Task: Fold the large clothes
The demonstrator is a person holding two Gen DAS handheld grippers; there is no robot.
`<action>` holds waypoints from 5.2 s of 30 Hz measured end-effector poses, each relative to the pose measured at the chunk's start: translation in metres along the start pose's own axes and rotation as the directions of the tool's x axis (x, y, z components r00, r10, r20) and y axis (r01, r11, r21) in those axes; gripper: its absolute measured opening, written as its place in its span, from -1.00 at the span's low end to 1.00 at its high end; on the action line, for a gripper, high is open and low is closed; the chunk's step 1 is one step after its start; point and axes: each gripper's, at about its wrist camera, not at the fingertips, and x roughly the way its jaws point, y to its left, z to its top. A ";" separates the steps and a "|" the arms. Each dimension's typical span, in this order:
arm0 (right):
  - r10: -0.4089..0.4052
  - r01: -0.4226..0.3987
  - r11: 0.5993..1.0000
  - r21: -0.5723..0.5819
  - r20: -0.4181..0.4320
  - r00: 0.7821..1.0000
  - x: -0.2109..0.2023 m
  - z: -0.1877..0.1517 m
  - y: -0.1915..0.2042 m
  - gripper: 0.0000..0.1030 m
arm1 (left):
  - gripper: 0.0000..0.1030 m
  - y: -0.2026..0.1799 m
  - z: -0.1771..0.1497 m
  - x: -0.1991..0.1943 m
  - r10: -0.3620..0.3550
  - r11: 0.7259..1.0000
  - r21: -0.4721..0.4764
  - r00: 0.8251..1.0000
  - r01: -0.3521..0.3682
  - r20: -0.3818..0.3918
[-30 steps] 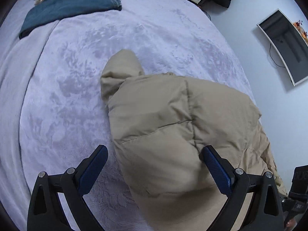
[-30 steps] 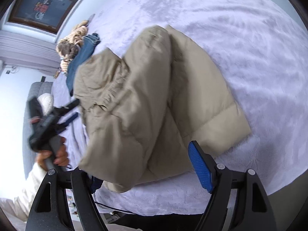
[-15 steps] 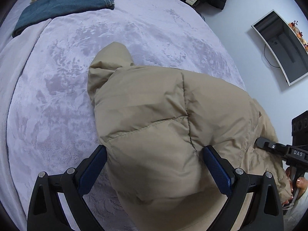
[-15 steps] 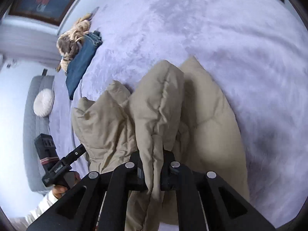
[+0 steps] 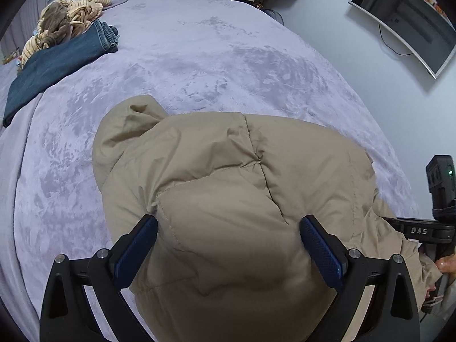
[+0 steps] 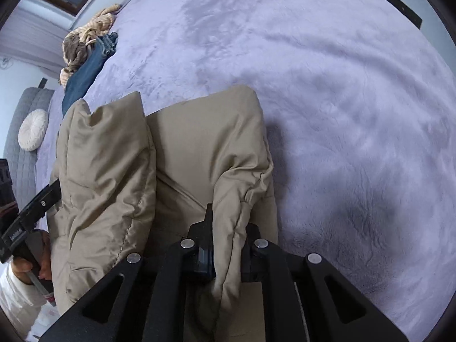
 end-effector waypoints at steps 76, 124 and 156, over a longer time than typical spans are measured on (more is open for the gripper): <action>0.022 -0.020 0.999 0.043 -0.043 0.999 -0.036 -0.089 0.045 -0.03 | 0.98 0.015 -0.103 -0.072 0.091 0.988 -0.115 0.987 -0.107 -0.136; 0.108 -0.100 0.993 0.056 -0.154 0.982 -0.026 -0.024 -0.029 0.04 | 0.98 0.037 -0.079 -0.043 0.038 0.928 -0.359 0.985 -0.098 -0.170; 0.519 -0.486 0.851 0.201 -0.173 0.837 0.030 -0.004 -0.032 1.00 | 0.98 0.058 -0.079 -0.022 -0.138 0.900 -0.431 0.981 0.066 -0.138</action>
